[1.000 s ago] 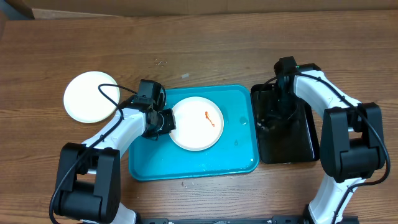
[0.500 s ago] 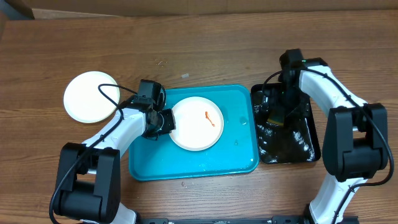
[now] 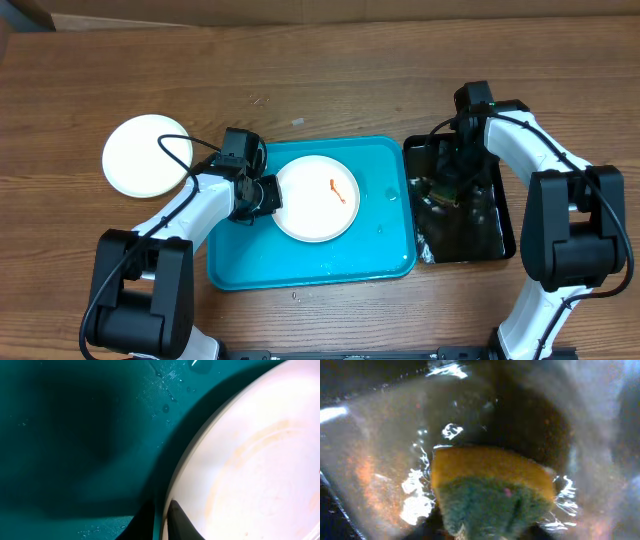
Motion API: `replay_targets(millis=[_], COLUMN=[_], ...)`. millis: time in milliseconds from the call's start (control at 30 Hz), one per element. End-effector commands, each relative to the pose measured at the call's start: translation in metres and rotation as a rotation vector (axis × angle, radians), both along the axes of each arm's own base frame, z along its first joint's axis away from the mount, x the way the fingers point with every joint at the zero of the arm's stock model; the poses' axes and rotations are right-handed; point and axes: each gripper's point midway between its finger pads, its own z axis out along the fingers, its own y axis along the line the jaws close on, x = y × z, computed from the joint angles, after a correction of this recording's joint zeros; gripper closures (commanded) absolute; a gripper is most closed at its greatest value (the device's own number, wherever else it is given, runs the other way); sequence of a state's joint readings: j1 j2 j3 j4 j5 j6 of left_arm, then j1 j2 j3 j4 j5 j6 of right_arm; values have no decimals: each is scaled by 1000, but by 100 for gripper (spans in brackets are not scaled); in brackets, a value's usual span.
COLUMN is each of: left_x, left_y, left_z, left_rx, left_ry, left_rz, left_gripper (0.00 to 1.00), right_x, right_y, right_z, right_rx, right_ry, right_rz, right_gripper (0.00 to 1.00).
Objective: Clean dirty plates on tray and stack at the side
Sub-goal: 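Grasp the sponge in the black tray with the right gripper and rinse it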
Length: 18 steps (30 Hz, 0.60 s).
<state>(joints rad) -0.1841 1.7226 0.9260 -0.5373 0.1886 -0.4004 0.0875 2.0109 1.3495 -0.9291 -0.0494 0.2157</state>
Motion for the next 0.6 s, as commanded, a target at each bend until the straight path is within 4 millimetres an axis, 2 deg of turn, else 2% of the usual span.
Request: replay_targets(millis=[0,167,233,267,300,333,367,400,433,467,533,567], left_x=[-6,-6,-6,-6,-6,-6,-6,-6,-6,-5,-5,-5], left_y=[4,4,4,5,5,5,5,5,5,5,5,6], left_z=[-10,-10,-10,-10,-10,-10,-10,-10,-10,-10,-10,-11], left_rx=[38,39,39,42,43,45,45,46,46,46,47,51], left_ry=[23,23,23,23,22,21,21,21,21,21,21,19], left_rz=[1,1,1,2,3,3,3,3,3,3,3,4], left_gripper=[87,87,86,86,86,86,86,86,86,86,86,86], right_x=[9,30,34,35,36,37,37,37,37,37,36,34], right_y=[-3,-5,-5,-5,-5,-5,-5,-5,-4,-4,-3,-1], right_z=[5,8,8,9,9,9,9,9,9,9,11,13], right_rx=[7,13,15,15,15,15,16,16,16,17,27,35], right_ry=[-48,-131,-148,-153,-158,-160,-161,-162,-163,-163,-155,-144], right_rz=[-2,-12,-16,-16,-16,-16,-16,-14,-14,-14,-12,-10], right_gripper=[20,21,30,41,64,81,86,77,44,25,17,16])
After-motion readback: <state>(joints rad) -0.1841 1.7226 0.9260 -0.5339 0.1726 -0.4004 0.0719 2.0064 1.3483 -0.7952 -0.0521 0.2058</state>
